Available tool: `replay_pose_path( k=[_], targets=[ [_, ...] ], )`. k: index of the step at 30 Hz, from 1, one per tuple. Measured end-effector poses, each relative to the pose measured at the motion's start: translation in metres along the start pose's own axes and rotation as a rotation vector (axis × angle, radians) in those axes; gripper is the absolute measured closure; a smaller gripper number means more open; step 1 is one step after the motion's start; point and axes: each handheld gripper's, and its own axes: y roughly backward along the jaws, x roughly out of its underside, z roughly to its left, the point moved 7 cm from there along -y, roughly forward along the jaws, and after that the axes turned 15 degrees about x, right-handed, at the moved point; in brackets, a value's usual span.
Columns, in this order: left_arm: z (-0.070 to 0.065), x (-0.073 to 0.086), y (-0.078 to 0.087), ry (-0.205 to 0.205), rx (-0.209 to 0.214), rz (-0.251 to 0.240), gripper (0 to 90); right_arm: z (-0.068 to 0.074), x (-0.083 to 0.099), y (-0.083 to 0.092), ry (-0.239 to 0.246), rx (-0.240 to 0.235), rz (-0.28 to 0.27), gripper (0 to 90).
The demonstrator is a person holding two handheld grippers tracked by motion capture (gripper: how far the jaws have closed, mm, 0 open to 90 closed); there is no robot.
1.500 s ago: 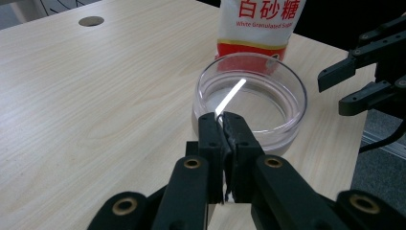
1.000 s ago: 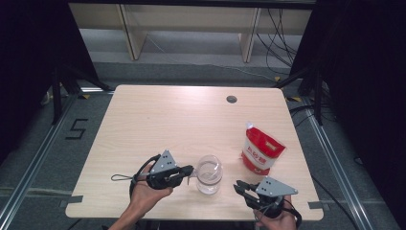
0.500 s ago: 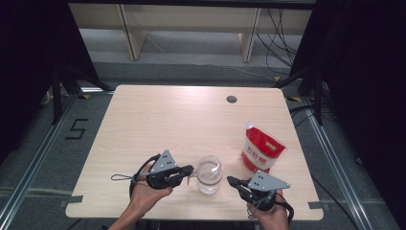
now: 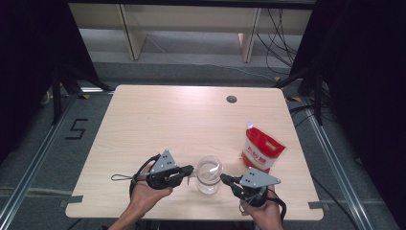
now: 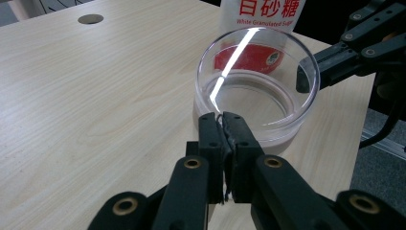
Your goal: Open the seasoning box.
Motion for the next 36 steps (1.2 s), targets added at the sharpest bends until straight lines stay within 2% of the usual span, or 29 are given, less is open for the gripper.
replay_pose_path(
  k=[2,4,5,6,8,9,11,14,15,17,20,23,24,25,26,27,28,29,30,32,34,36],
  targets=[
    [0.0,0.0,0.0,-0.002,0.003,0.003,85.9,0.0,-0.001,0.0,0.005,-0.002,-0.008,90.0],
    [0.0,0.0,0.001,-0.004,0.007,-0.001,82.7,0.002,-0.002,0.0,-0.019,-0.002,-0.002,90.0],
    [0.0,0.0,0.001,0.017,0.001,-0.012,78.4,0.001,-0.003,0.0,0.003,0.001,-0.013,90.0],
    [0.0,-0.001,0.004,0.02,0.014,-0.02,73.3,0.001,-0.004,0.0,0.002,-0.003,-0.011,90.0],
    [0.001,-0.003,0.011,0.009,0.004,-0.025,68.4,0.002,-0.005,0.0,0.007,-0.008,-0.016,90.0],
    [0.0,-0.002,0.014,0.018,0.004,-0.029,65.2,0.003,-0.007,-0.001,0.005,-0.004,-0.028,90.0],
    [0.0,0.001,0.019,0.0,0.01,-0.014,58.6,0.004,-0.009,-0.001,0.012,-0.011,-0.026,90.0],
    [-0.001,0.01,0.021,0.015,-0.001,-0.003,51.6,0.004,-0.011,-0.002,0.02,0.002,-0.039,90.0],
    [-0.001,0.015,0.022,0.022,-0.005,0.011,51.6,0.006,-0.012,-0.002,0.014,-0.012,-0.035,90.0],
    [0.001,0.022,0.023,0.005,-0.001,0.016,47.8,0.008,-0.015,-0.003,0.009,-0.004,-0.056,90.0],
    [0.0,0.032,0.025,0.021,-0.02,0.024,44.6,0.009,-0.017,-0.002,0.014,-0.016,-0.05,90.0],
    [0.001,0.037,0.027,0.037,-0.032,0.024,39.1,0.011,-0.018,-0.003,0.011,-0.009,-0.057,90.0],
    [0.002,0.038,0.029,0.031,-0.031,0.024,37.7,0.011,-0.018,-0.003,0.016,-0.014,-0.062,90.0],
    [0.002,0.039,0.028,0.046,-0.031,0.011,36.7,0.012,-0.019,-0.004,0.014,-0.016,-0.064,90.0],
    [0.003,0.041,0.03,0.031,-0.028,0.031,36.1,0.012,-0.02,-0.004,0.018,-0.019,-0.066,90.0],
    [0.003,0.043,0.03,0.038,-0.027,0.033,34.6,0.011,-0.022,-0.004,0.04,-0.007,-0.086,90.0],
    [0.005,0.044,0.03,0.027,-0.026,0.032,34.1,0.013,-0.022,-0.004,0.02,-0.01,-0.079,90.0],
    [0.004,0.047,0.03,0.041,-0.027,0.032,33.5,0.015,-0.023,-0.004,0.006,-0.005,-0.079,90.0],
    [0.004,0.048,0.03,0.054,-0.033,0.024,32.7,0.015,-0.024,-0.004,0.024,-0.016,-0.078,90.0],
    [0.005,0.051,0.03,0.061,-0.04,0.02,31.2,0.018,-0.026,-0.005,0.026,-0.028,-0.084,90.0],
    [0.006,0.053,0.032,0.049,-0.048,0.027,25.5,0.02,-0.029,-0.006,0.019,-0.021,-0.095,90.0],
    [0.005,0.057,0.033,0.052,-0.047,0.023,20.2,0.023,-0.03,-0.007,0.03,-0.037,-0.093,90.0]
  ],
)
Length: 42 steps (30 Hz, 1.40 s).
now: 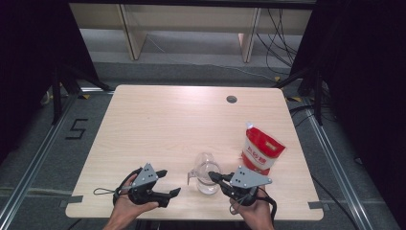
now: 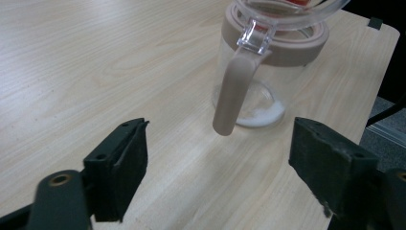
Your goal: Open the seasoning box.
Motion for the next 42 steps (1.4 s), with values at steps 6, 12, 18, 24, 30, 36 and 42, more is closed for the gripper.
replay_pose_path(
  k=[6,12,18,24,30,36,42],
  targets=[
    [0.001,0.012,0.004,-0.044,-0.032,0.038,18.9,0.005,-0.004,-0.002,-0.01,-0.007,-0.016,90.0],
    [-0.003,0.017,0.002,-0.013,-0.028,0.024,18.8,0.012,-0.005,-0.005,0.005,-0.022,-0.016,90.0],
    [-0.001,0.021,0.004,-0.036,-0.034,0.056,18.7,0.019,-0.006,-0.008,0.019,-0.055,-0.008,90.0],
    [0.0,0.025,0.006,-0.022,-0.038,0.051,17.6,0.018,-0.004,-0.008,0.017,-0.054,-0.006,90.0],
    [0.001,0.028,0.006,-0.021,-0.041,0.051,17.6,0.006,0.001,0.0,0.009,-0.02,0.001,88.8],
    [0.001,0.029,0.006,0.001,-0.047,0.046,17.6,-0.019,0.008,0.015,-0.024,0.014,-0.006,79.9],
    [0.002,0.03,0.005,0.0,-0.063,0.048,17.7,-0.036,0.013,0.024,-0.048,0.065,-0.02,70.5]
  ],
)
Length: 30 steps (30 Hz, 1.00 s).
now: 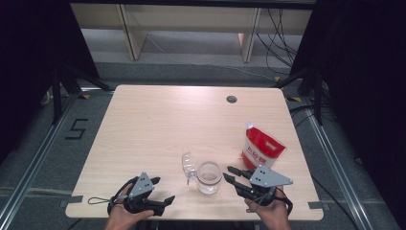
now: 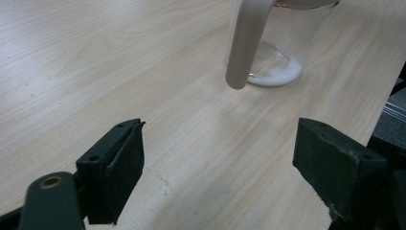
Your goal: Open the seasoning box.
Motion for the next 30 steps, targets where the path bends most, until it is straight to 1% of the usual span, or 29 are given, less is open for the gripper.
replay_pose_path(
  k=[1,2,3,4,5,6,7,8,9,10,11,12,13,14,16,17,18,19,20,21,22,23,24,25,26,28,29,30],
  targets=[
    [0.0,0.0,0.0,-0.009,0.003,-0.002,17.7,-0.002,0.002,0.003,-0.018,-0.002,0.015,70.0],
    [0.002,0.0,0.0,-0.022,0.004,0.002,17.7,-0.004,0.003,0.004,-0.019,-0.002,0.015,69.5],
    [0.002,0.001,-0.001,-0.009,-0.003,0.0,17.7,-0.007,0.005,0.005,-0.015,0.004,0.015,68.9],
    [0.002,0.002,-0.001,0.0,-0.006,-0.002,17.7,-0.008,0.006,0.006,-0.031,0.003,0.012,68.1],
    [0.002,0.001,-0.001,-0.001,-0.006,-0.002,17.7,-0.011,0.007,0.007,-0.03,0.015,0.009,67.3],
    [0.001,0.001,-0.001,0.004,-0.003,-0.001,17.7,-0.013,0.009,0.011,-0.043,0.021,0.034,66.7],
    [0.002,0.001,0.0,-0.006,-0.001,0.0,17.7,-0.015,0.01,0.011,-0.04,0.023,0.02,65.8],
    [0.003,0.0,0.0,-0.024,0.001,0.007,17.8,-0.017,0.012,0.014,-0.041,0.038,0.031,65.4],
    [0.003,0.0,0.001,-0.022,-0.001,0.012,17.8,-0.019,0.013,0.016,-0.04,0.038,0.027,64.3],
    [0.001,0.001,0.0,0.004,-0.002,0.002,17.9,-0.022,0.013,0.016,-0.017,0.046,0.015,63.4],
    [0.001,0.0,-0.001,0.011,-0.004,-0.007,17.9,-0.021,0.015,0.019,-0.048,0.054,0.039,62.5],
    [0.002,0.001,0.001,0.005,-0.006,0.004,17.9,-0.022,0.016,0.022,-0.044,0.052,0.044,61.9],
    [0.002,0.001,0.0,0.001,-0.005,0.003,17.9,-0.023,0.017,0.024,-0.054,0.046,0.05,60.9],
    [0.004,0.0,0.001,-0.017,-0.006,0.008,17.9,-0.024,0.019,0.026,-0.061,0.054,0.061,59.6],
    [0.004,0.0,0.001,-0.016,-0.007,0.007,18.0,-0.028,0.021,0.028,-0.058,0.067,0.051,55.9],
    [0.003,-0.001,0.0,-0.013,-0.005,0.001,18.0,-0.028,0.023,0.031,-0.086,0.059,0.078,52.9],
    [0.001,0.0,-0.001,0.013,-0.003,-0.007,18.0,-0.031,0.024,0.031,-0.072,0.063,0.072,50.3],
    [0.002,0.0,0.0,0.009,-0.003,0.0,18.0,-0.031,0.027,0.032,-0.079,0.059,0.091,48.3],
    [0.002,0.0,-0.001,0.009,-0.004,-0.003,18.0,-0.033,0.029,0.034,-0.089,0.078,0.096,46.4],
    [0.003,-0.001,0.0,-0.011,-0.004,0.001,18.0,-0.035,0.031,0.034,-0.074,0.076,0.096,43.9],
    [0.003,-0.001,-0.001,-0.004,-0.007,-0.009,18.0,-0.034,0.032,0.035,-0.094,0.086,0.104,42.5],
    [0.003,-0.002,-0.001,-0.006,-0.008,-0.008,18.0,-0.035,0.033,0.036,-0.08,0.077,0.106,41.8],
    [0.003,-0.001,0.0,-0.013,-0.006,0.002,18.0,-0.036,0.034,0.037,-0.086,0.087,0.108,41.4],
    [0.003,-0.002,0.0,-0.005,-0.003,-0.006,18.0,-0.038,0.035,0.039,-0.088,0.087,0.116,40.9],
    [0.004,-0.002,0.0,-0.008,-0.003,-0.004,18.0,-0.039,0.036,0.041,-0.093,0.097,0.12,40.4],
    [0.004,-0.002,0.0,-0.006,-0.001,-0.005,18.0,-0.041,0.037,0.042,-0.088,0.108,0.11,39.9],
    [0.004,-0.003,-0.001,-0.001,-0.002,-0.009,18.0,-0.042,0.038,0.043,-0.09,0.104,0.114,39.9],
    [0.003,-0.002,-0.001,0.019,-0.01,-0.011,18.0,-0.043,0.039,0.044,-0.096,0.097,0.118,39.7]
  ],
)
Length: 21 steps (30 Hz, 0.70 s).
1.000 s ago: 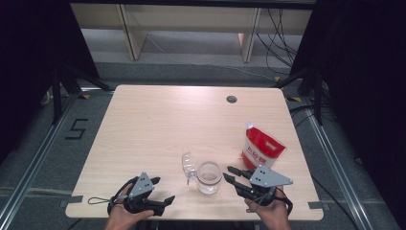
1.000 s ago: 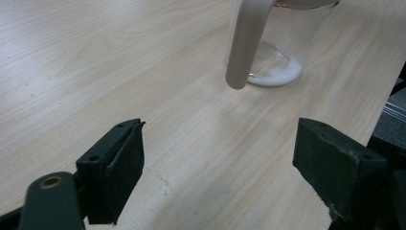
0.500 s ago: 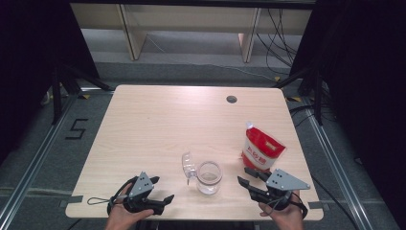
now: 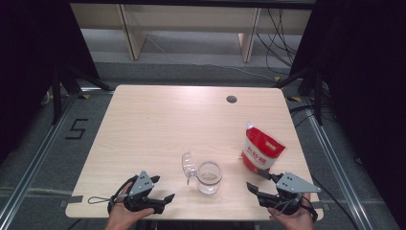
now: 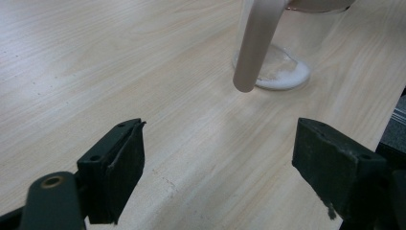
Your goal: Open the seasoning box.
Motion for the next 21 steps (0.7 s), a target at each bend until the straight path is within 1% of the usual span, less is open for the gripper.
replay_pose_path(
  k=[1,2,3,4,5,6,7,8,9,10,11,12,14,15,16,17,18,19,20,21],
  targets=[
    [0.001,0.001,0.001,-0.002,-0.003,0.009,18.1,0.0,0.002,0.002,-0.012,0.016,0.011,39.3],
    [0.001,0.0,0.0,-0.002,0.0,-0.001,18.0,-0.003,0.002,0.003,0.01,0.021,-0.002,39.4],
    [0.0,0.0,-0.001,0.002,0.006,0.001,18.0,-0.003,0.004,0.005,-0.014,0.021,0.02,39.4],
    [0.001,0.0,0.0,-0.008,-0.002,0.009,18.0,-0.004,0.004,0.005,0.001,0.007,0.005,39.2],
    [0.0,0.0,0.0,-0.009,0.002,0.007,18.1,-0.006,0.005,0.006,-0.003,0.02,0.009,39.2],
    [0.0,0.0,0.0,-0.009,0.002,0.007,18.0,-0.006,0.005,0.006,-0.003,0.02,0.009,39.2],
    [0.001,0.0,0.001,-0.036,0.004,0.025,18.0,-0.006,0.006,0.008,-0.015,0.03,0.014,39.2],
    [0.0,0.0,0.0,-0.025,0.008,0.005,18.1,-0.008,0.01,0.01,-0.009,0.032,0.026,39.0],
    [0.0,0.0,0.0,-0.022,0.009,0.005,18.1,-0.009,0.01,0.011,-0.002,0.047,0.021,39.0],
    [0.0,0.0,0.0,-0.022,0.009,0.006,18.1,-0.01,0.011,0.011,-0.007,0.04,0.028,39.0],
    [0.0,0.0,0.0,-0.025,0.01,0.007,18.1,-0.012,0.011,0.011,0.0,0.051,0.015,39.0],
    [-0.001,0.0,-0.001,-0.02,0.012,0.003,18.1,-0.013,0.012,0.012,0.0,0.053,0.024,38.9],
    [-0.001,0.0,-0.001,-0.019,0.012,0.003,18.1,-0.017,0.014,0.013,-0.006,0.081,0.015,37.5],
    [-0.001,0.0,-0.001,-0.02,0.012,0.003,18.1,-0.015,0.016,0.015,-0.055,0.077,0.045,36.4],
    [-0.002,0.0,-0.001,-0.005,0.003,0.004,18.1,-0.019,0.016,0.015,-0.034,0.09,0.038,35.7],
    [-0.001,0.001,-0.001,-0.007,0.0,0.007,18.1,-0.023,0.016,0.014,-0.038,0.106,0.026,34.9],
    [-0.002,0.0,-0.001,-0.006,0.003,0.005,18.1,-0.022,0.018,0.016,-0.073,0.104,0.055,33.7],
    [-0.003,0.0,-0.002,-0.003,0.009,0.0,18.1,-0.026,0.019,0.015,-0.06,0.118,0.039,31.1],
    [-0.002,0.0,-0.001,-0.021,0.01,0.006,18.1,-0.029,0.019,0.015,-0.067,0.126,0.036,28.2],
    [-0.002,0.0,-0.002,-0.018,0.012,0.004,18.2,-0.029,0.02,0.015,-0.083,0.128,0.039,25.2]
  ],
)
